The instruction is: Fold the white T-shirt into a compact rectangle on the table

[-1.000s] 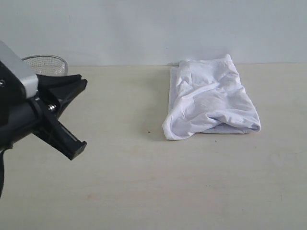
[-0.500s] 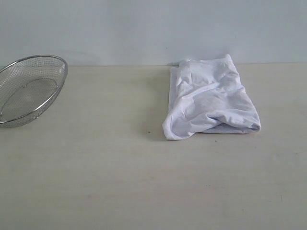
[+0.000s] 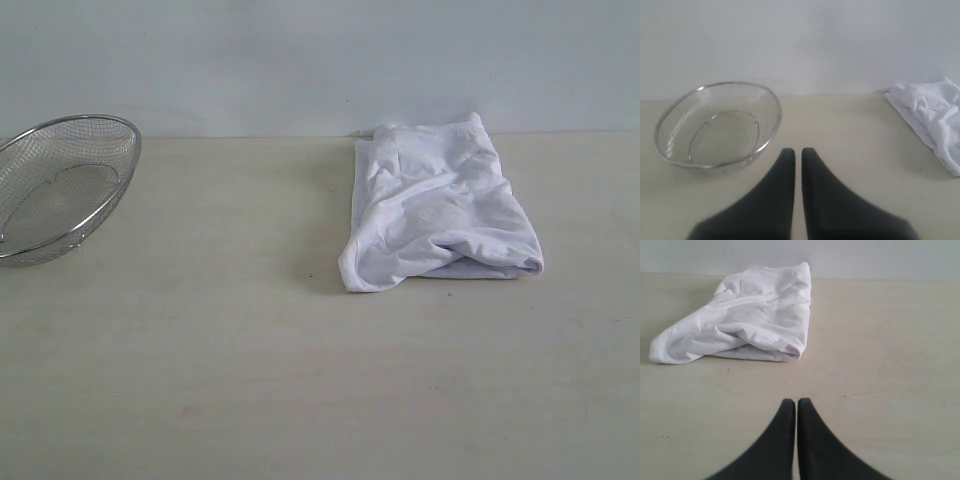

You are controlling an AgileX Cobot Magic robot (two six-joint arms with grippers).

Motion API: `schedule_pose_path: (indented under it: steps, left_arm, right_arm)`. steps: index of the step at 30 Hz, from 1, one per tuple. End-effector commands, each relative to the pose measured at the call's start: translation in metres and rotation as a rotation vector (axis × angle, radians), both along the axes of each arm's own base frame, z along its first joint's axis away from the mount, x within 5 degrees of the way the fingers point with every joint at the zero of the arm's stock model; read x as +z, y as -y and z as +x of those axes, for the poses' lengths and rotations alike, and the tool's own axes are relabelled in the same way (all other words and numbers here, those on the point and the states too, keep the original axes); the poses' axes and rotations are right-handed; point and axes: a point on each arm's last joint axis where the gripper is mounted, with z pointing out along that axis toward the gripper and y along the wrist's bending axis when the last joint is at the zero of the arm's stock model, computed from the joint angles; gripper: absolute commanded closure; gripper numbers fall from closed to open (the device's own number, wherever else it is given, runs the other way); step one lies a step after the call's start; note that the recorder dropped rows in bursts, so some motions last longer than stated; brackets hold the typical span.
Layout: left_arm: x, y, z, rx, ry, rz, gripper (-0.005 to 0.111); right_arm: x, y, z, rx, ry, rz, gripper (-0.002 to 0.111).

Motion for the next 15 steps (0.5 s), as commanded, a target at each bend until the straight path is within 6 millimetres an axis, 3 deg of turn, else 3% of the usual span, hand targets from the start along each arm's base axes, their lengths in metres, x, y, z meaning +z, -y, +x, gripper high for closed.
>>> schedule_pose_path:
  steps: [1, 10, 15]
  left_arm:
    - [-0.016, -0.002, 0.0, 0.03, -0.022, -0.079, 0.102]
    - [-0.013, 0.001, -0.014, -0.002, 0.046, -0.153, 0.102]
    - [-0.019, 0.004, -0.017, -0.01, -0.045, -0.336, 0.102]
  right_arm:
    - [0.001, 0.0, 0.0, -0.001, 0.013, -0.005, 0.109]
    - [0.001, 0.0, 0.0, -0.001, 0.013, -0.005, 0.109]
    - [0.001, 0.0, 0.0, -0.001, 0.013, -0.005, 0.109]
